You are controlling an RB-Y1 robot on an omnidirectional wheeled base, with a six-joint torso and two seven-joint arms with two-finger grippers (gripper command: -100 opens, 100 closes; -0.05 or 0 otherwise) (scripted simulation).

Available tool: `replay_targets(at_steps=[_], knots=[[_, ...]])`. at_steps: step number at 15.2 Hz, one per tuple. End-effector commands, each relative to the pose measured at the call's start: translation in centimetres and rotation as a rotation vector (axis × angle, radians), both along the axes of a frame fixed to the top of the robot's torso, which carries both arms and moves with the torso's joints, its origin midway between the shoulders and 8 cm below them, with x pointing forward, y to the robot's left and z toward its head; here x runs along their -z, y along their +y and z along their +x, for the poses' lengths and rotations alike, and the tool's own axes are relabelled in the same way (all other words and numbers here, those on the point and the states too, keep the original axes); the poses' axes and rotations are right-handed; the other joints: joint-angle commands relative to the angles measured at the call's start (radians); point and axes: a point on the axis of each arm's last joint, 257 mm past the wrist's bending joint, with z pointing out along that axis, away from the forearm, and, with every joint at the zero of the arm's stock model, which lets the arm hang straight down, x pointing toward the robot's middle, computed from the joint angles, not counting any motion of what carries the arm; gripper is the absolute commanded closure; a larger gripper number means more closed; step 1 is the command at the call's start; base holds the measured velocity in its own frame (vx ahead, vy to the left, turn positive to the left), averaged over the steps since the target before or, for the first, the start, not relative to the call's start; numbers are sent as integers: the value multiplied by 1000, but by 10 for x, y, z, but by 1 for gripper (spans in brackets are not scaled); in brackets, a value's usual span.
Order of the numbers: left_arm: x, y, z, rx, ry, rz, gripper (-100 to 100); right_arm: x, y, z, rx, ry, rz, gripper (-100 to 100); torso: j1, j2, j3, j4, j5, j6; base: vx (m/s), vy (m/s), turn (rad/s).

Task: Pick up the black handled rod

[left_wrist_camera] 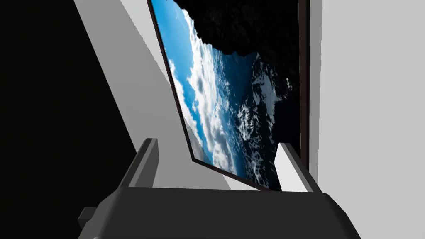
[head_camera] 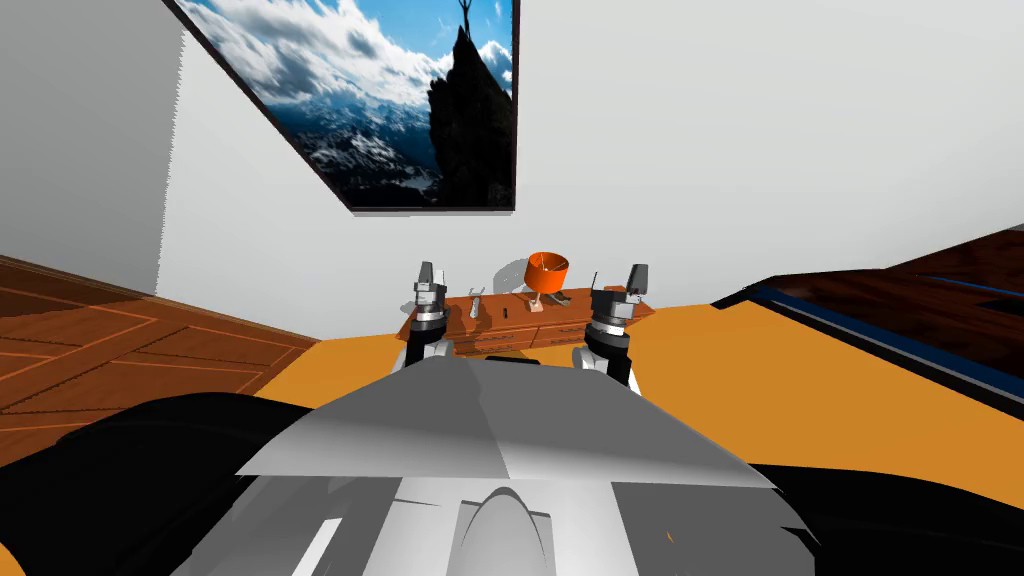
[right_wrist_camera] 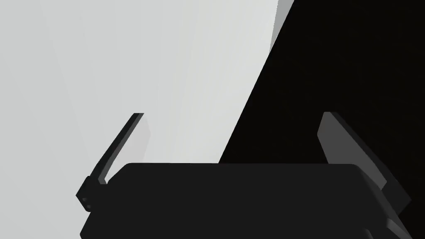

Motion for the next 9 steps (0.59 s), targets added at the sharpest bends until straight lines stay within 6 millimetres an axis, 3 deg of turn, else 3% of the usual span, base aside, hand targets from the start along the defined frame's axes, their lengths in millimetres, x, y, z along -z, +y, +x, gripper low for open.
replay_targets(at_steps=[1,2,9], knots=[[3,-14,6,24,10,74,-100,0,0,0,0,0,0,0,0,0,0,0,0,0,-11,14,-36],[3,-14,6,24,10,74,-100,0,0,0,0,0,0,0,1,0,0,0,0,0,-22,25,-64],[26,-70,26,86,33,350,-100,0,0,0,0,0,0,0,3,3,2,1,1,0,-48,38,-85]])
